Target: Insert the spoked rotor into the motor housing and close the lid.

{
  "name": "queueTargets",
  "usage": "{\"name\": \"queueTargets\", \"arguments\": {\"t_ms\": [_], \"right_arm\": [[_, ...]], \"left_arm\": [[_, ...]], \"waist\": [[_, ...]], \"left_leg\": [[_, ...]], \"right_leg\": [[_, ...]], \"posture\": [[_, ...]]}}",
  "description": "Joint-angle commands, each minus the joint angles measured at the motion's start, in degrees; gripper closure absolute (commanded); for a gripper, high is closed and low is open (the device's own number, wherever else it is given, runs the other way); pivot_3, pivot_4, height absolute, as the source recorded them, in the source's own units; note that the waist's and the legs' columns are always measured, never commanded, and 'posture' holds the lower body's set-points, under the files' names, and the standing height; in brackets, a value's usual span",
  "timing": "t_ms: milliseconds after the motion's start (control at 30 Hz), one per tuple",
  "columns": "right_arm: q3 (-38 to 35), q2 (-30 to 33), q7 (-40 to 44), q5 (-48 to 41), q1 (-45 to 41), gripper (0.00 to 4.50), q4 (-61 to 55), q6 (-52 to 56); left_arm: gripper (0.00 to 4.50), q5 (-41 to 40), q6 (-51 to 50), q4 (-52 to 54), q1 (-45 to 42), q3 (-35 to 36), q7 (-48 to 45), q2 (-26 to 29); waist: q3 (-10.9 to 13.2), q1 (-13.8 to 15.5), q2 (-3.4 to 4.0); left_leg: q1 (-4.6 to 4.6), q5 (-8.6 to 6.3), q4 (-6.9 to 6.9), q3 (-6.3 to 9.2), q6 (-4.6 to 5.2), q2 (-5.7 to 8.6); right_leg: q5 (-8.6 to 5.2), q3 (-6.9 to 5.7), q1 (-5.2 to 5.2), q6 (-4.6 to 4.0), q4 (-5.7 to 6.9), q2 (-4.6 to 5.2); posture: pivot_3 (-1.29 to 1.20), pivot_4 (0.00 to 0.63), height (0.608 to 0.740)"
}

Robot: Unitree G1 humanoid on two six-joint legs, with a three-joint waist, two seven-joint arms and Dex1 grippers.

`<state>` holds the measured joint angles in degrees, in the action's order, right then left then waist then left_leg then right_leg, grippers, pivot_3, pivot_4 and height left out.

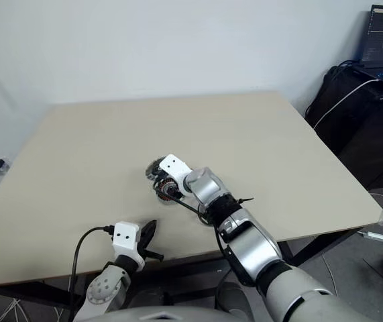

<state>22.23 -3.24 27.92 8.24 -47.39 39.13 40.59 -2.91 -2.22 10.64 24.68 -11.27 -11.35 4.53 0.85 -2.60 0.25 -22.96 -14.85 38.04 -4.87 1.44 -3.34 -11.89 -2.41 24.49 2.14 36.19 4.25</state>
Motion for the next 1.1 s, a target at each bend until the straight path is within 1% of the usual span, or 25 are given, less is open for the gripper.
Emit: {"name": "queueTargets", "arguments": {"t_ms": [33,100,133,300,367,400,1100], "right_arm": [[-1.5,0.0,-1.3,-0.3,0.3,1.35,-4.6,-0.5],[-0.9,0.0,-1.6,-0.1,1.6,1.74,-5.8,-0.4],[-0.6,-0.1,-1.8,0.1,2.2,2.03,-6.2,-0.4],[0.3,-1.0,-2.8,0.5,3.9,3.81,-6.1,-1.0],[0.3,-1.3,-3.1,0.6,3.8,4.4,-5.6,-1.4],[0.3,-1.5,-3.3,0.6,3.8,4.46,-5.4,-1.6],[-0.8,-3.1,-4.4,0.1,1.7,4.46,-1.9,-4.3]], "left_arm": [[4.5,-0.4,0.7,1.7,-0.6,-0.2,-0.2,-0.3],[4.5,-0.4,0.7,1.7,-0.6,-0.2,-0.3,-0.2],[4.5,-0.4,0.6,1.7,-0.7,-0.2,-0.3,-0.2],[4.5,-0.3,0.5,1.9,-0.6,-0.3,-0.3,-0.1],[4.5,-0.3,0.5,1.9,-0.6,-0.2,-0.3,0.0],[4.5,-0.3,0.6,1.9,-0.5,-0.2,-0.3,0.0],[4.5,-0.3,1.5,1.0,-0.5,0.2,-0.3,0.1]], "waist": [[0.0,0.0,0.0],[0.0,0.0,-0.01],[0.0,0.0,-0.01],[0.0,0.0,-0.01],[0.0,0.0,0.0],[0.0,0.0,0.0],[0.0,0.0,-0.01]], "left_leg": [[0.0,0.0,0.0,0.01,0.0,0.0],[0.0,0.0,0.0,0.0,0.0,0.0],[0.0,0.0,0.0,0.0,0.0,0.0],[0.0,0.0,0.01,-0.02,0.0,0.0],[0.0,0.0,0.0,-0.01,0.0,0.0],[0.0,0.0,0.01,-0.01,0.0,-0.01],[0.0,0.0,0.01,-0.01,0.0,-0.01]], "right_leg": [[0.0,0.0,0.0,0.0,0.0,0.0],[0.0,0.0,-0.01,0.0,-0.01,0.0],[0.0,0.0,-0.01,0.0,-0.01,0.0],[0.0,0.01,-0.01,0.0,0.0,0.0],[0.0,0.01,-0.01,0.0,0.01,0.0],[0.0,0.01,0.0,0.0,0.01,-0.01],[0.0,0.0,-0.01,0.0,0.0,-0.01]], "posture": [[0.0,0.0,0.74],[0.0,0.0,0.74],[0.0,0.0,0.74],[0.0,0.0,0.74],[0.0,0.0,0.74],[0.0,0.0,0.74],[0.0,0.0,0.74]]}}
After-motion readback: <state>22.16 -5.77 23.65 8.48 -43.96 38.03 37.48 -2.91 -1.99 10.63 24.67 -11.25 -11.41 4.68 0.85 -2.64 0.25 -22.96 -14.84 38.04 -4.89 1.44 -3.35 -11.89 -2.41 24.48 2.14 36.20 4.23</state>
